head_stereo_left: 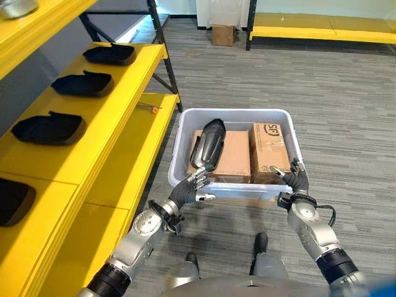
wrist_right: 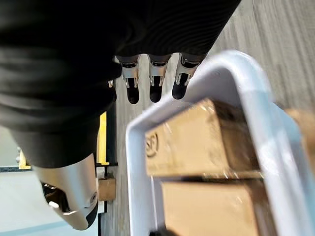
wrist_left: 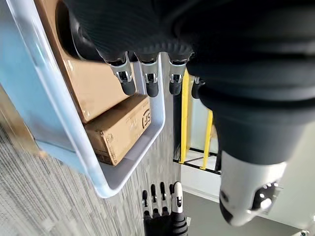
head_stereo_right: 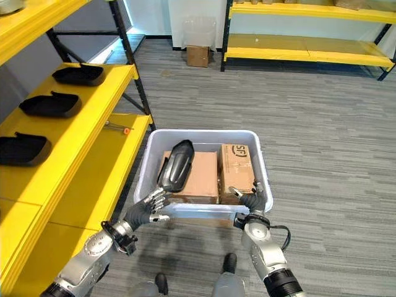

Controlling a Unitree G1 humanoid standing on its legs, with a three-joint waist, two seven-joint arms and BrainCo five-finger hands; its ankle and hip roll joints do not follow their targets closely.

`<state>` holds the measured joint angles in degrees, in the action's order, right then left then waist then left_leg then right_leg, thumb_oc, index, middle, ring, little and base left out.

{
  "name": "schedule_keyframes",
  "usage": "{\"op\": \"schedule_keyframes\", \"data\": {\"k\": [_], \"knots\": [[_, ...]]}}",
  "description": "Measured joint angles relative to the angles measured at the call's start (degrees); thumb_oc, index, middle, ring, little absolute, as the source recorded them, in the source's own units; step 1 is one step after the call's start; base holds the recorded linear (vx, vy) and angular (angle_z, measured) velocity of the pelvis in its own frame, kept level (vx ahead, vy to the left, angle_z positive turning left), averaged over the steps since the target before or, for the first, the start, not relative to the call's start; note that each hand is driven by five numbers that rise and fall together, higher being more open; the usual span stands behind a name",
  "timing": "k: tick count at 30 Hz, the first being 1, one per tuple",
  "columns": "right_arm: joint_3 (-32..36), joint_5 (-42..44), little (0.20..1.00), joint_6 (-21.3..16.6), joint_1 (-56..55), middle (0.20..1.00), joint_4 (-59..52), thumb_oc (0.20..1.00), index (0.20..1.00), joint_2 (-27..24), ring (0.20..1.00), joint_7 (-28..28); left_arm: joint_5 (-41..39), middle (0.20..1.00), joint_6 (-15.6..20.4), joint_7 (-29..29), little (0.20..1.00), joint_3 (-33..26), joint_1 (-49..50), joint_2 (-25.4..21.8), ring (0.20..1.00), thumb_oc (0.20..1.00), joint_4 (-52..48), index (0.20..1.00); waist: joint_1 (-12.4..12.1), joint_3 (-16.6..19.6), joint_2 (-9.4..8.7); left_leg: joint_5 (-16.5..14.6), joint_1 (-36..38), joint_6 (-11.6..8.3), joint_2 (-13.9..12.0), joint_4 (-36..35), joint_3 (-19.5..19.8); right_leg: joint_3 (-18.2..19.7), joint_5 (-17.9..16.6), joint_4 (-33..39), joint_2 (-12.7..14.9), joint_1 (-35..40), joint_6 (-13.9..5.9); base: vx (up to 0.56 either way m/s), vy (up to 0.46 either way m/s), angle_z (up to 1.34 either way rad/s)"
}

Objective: Move parts from the plastic box to the shelf.

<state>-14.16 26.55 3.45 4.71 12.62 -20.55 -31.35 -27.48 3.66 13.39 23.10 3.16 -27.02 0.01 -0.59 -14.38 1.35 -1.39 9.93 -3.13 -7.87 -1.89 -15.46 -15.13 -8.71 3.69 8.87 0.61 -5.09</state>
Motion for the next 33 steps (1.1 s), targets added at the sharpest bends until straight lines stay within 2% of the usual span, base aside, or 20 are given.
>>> {"op": "schedule_keyframes", "data": {"k": [3,8,11,14,15,17,19,20,21,22,23,24,25,26,27,28,29,30,31,33], "knots": [[0.0,-1.0,1.0,-0.7,0.9,1.0,-0.2,1.0,1.0,-2.5,1.0,-0.1,0.0,1.0,2.4,0.0,1.0,1.0,-2.7,0.1,1.0,1.0,0.0,1.0,-0.1,-0.3,0.18,0.5,-1.5,-0.76,-0.9,2.2,-0.2,-1.2,0.4,1.5,-0.7,0.7,0.56,0.12,-0.059,0.15],[-0.6,-0.9,1.0,-2.0,7.2,1.0,-0.2,1.0,1.0,-2.6,1.0,2.1,-0.2,1.0,5.9,-0.2,1.0,2.8,-6.4,1.0,1.0,1.0,-0.1,1.0,-0.5,-2.7,1.47,0.5,-5.1,-0.75,-1.6,5.7,-1.2,-1.3,1.9,0.8,-0.9,-1.3,1.06,0.15,-0.111,0.04],[-0.8,-0.9,1.0,-2.7,7.3,1.0,-0.2,1.0,1.0,-2.3,1.0,4.0,-0.7,1.0,5.9,-1.0,1.0,3.4,-7.8,1.2,1.0,1.0,-0.1,1.0,-0.2,-4.7,1.23,0.5,-5.3,-0.74,-1.9,7.1,-1.4,-1.2,3.7,-2.3,-0.7,-2.2,1.52,0.13,-0.081,0.01],[-0.8,-0.8,1.0,-3.3,6.2,1.0,-0.3,1.0,1.0,-2.2,1.0,4.8,-0.7,1.0,5.8,-1.0,1.0,3.5,-7.8,1.4,1.0,1.0,0.1,1.0,0.1,-4.8,1.24,0.5,-5.5,-0.7,-2.1,8.6,-1.9,-1.3,5.5,-4.2,-0.4,-2.3,1.21,0.1,-0.115,0.08],[-0.5,-0.8,1.0,-5.2,5.1,1.0,-0.4,1.0,1.0,-2.3,1.0,5.1,-2.1,1.0,5.8,-0.9,1.0,3.9,-7.6,1.2,1.0,1.0,1.1,1.0,0.1,-4.8,0.76,0.7,-9.1,-0.72,-2.9,16.0,-2.6,-1.5,8.6,-9.1,0.9,-4.2,1.52,0.05,-0.062,0.15],[0.0,-0.9,1.0,-6.8,5.1,1.0,-0.8,1.0,1.0,-2.2,1.0,5.4,-3.2,1.0,5.8,-1.0,1.0,3.8,-6.4,1.2,1.0,1.0,1.3,1.0,0.1,-5.0,0.67,2.0,-12.4,-1.49,-4.4,21.4,-2.3,-1.3,10.8,-12.4,1.2,-6.1,2.79,0.1,0.086,0.04],[0.4,-0.9,1.0,-6.9,4.8,1.0,-2.4,1.0,1.0,-2.4,1.0,5.4,-3.2,1.0,6.5,-1.2,1.0,3.9,-5.9,1.9,1.0,1.0,2.3,1.0,1.6,-4.9,0.92,2.6,-11.3,-1.18,-6.0,20.1,-2.7,-0.7,11.2,-12.7,0.5,-5.8,4.35,0.09,0.398,-0.1],[0.7,-0.9,1.0,-7.0,4.9,1.0,-3.2,1.0,1.0,-2.3,1.0,5.6,-3.2,1.0,7.1,-1.4,1.0,3.9,-5.8,2.1,1.0,1.0,3.1,1.0,2.2,-5.2,0.5,2.1,-11.4,-2.28,-6.2,18.8,-2.6,0.3,11.3,-12.4,0.6,-6.0,5.1,0.1,0.427,-0.14],[0.9,-1.0,1.0,-7.0,4.8,1.0,-3.2,1.0,1.0,-2.2,1.0,5.9,-3.3,1.0,7.3,-1.8,1.0,3.9,-6.1,2.2,1.0,1.0,4.6,1.0,3.0,-5.0,0.53,1.2,-10.7,-3.52,-6.6,13.2,-1.5,0.4,11.2,-11.2,0.6,-6.0,4.94,0.04,0.361,-0.12],[1.1,-0.9,1.0,-6.9,4.3,1.0,-3.2,1.0,1.0,-2.6,1.0,5.9,-3.3,1.0,7.3,-2.3,1.0,4.1,-6.8,2.2,1.0,1.0,6.1,1.0,3.3,-5.2,0.47,2.2,-9.9,-4.45,-7.7,6.1,0.2,0.7,11.3,-11.1,0.6,-6.3,4.85,0.0,0.329,-0.16],[1.0,-0.9,1.0,-6.4,4.3,1.0,-3.0,1.0,1.0,-3.1,1.0,6.1,-3.4,1.0,8.0,-2.6,1.0,4.9,-8.2,2.2,1.0,1.0,8.8,1.0,2.9,-5.9,0.37,3.8,-10.3,-5.13,-11.0,2.3,0.3,2.1,11.1,-11.5,0.7,-6.4,5.26,-0.03,0.434,-0.26],[1.0,-0.9,1.0,-6.3,4.4,1.0,-2.8,1.0,1.0,-3.5,1.0,6.3,-3.4,1.0,8.1,-2.6,1.0,5.8,-8.7,2.2,1.0,1.0,10.9,1.0,2.7,-6.2,0.38,5.0,-11.2,-5.51,-13.4,1.7,0.0,2.7,11.2,-12.0,1.2,-6.4,5.15,-0.04,0.384,-0.38],[0.8,-0.9,1.0,-6.3,4.4,1.0,-2.9,1.0,1.0,-3.6,1.0,6.3,-3.4,1.0,8.1,-2.6,1.0,6.5,-8.5,2.2,1.0,1.0,11.4,1.0,2.7,-6.5,0.53,5.6,-12.1,-5.32,-14.9,1.7,-0.7,3.3,11.5,-12.7,1.9,-6.5,4.8,-0.03,0.334,-0.36],[0.7,-0.9,1.0,-6.3,4.1,1.0,-3.4,1.0,1.0,-4.5,1.0,6.2,-3.4,1.0,8.5,-2.2,1.0,7.4,-8.5,2.3,1.0,1.0,11.2,1.0,3.1,-7.0,1.22,6.0,-13.4,-5.02,-16.2,3.1,-3.3,3.0,11.9,-14.6,3.8,-6.8,3.8,0.0,0.318,-0.23],[0.1,-0.9,1.0,-6.3,3.3,1.0,-4.4,1.0,1.0,-6.7,1.0,6.3,-3.4,1.0,9.2,-2.0,1.0,7.9,-8.3,2.7,1.0,1.0,10.6,1.0,3.9,-7.3,2.38,6.3,-14.1,-4.42,-14.7,3.3,-4.2,3.5,12.1,-16.4,5.4,-6.9,1.1,0.01,0.395,-0.32],[0.0,-0.8,1.0,-6.2,2.6,1.0,-4.4,1.0,1.0,-9.5,1.0,6.2,-3.4,1.0,10.2,-2.0,1.0,7.9,-7.0,4.4,1.0,1.0,9.3,1.0,4.2,-6.4,6.86,6.0,-13.2,-2.5,-10.9,3.0,-1.8,4.9,12.4,-18.1,5.6,-7.3,-1.95,0.01,0.503,-0.54],[0.5,-0.7,1.0,-5.6,2.5,1.0,-3.4,1.0,1.0,-7.1,1.0,5.8,-3.4,1.0,10.6,-2.1,1.0,6.6,-7.4,3.5,1.0,1.0,8.7,1.0,3.2,-7.9,5.66,6.7,-11.3,-4.84,-6.0,3.5,0.3,6.9,13.0,-21.3,8.7,-8.1,-4.01,-0.01,0.392,-0.52],[-0.6,-0.7,1.0,-5.1,1.7,1.0,-3.5,1.0,1.0,-5.7,1.0,5.9,-3.4,1.0,10.6,-2.1,1.0,5.8,-7.6,2.6,1.0,1.0,8.3,1.0,2.5,-8.6,3.64,6.3,-11.1,-4.02,-3.8,3.1,0.1,5.0,13.1,-21.6,10.8,-8.2,-3.99,-0.03,0.271,-0.14],[-0.6,-0.7,1.0,-4.7,1.5,1.0,-3.5,1.0,1.0,-3.6,1.0,5.8,-3.4,1.0,10.6,-2.0,1.0,5.5,-8.5,1.4,1.0,1.0,8.1,1.0,2.0,-8.6,2.2,6.5,-12.0,-3.4,-2.1,3.1,0.5,4.9,12.6,-20.5,12.2,-8.0,-3.96,-0.02,0.212,0.3],[-0.6,-0.7,1.0,-4.7,1.9,1.0,-3.5,1.0,1.0,-1.9,1.0,5.8,-3.3,1.0,10.6,-1.8,1.0,5.7,-8.6,-0.3,1.0,1.0,8.0,1.0,0.3,-8.8,1.65,6.6,-12.4,-2.64,-1.2,3.1,1.0,4.8,10.6,-20.2,12.9,-7.8,-3.88,0.0,0.203,0.3]]}}
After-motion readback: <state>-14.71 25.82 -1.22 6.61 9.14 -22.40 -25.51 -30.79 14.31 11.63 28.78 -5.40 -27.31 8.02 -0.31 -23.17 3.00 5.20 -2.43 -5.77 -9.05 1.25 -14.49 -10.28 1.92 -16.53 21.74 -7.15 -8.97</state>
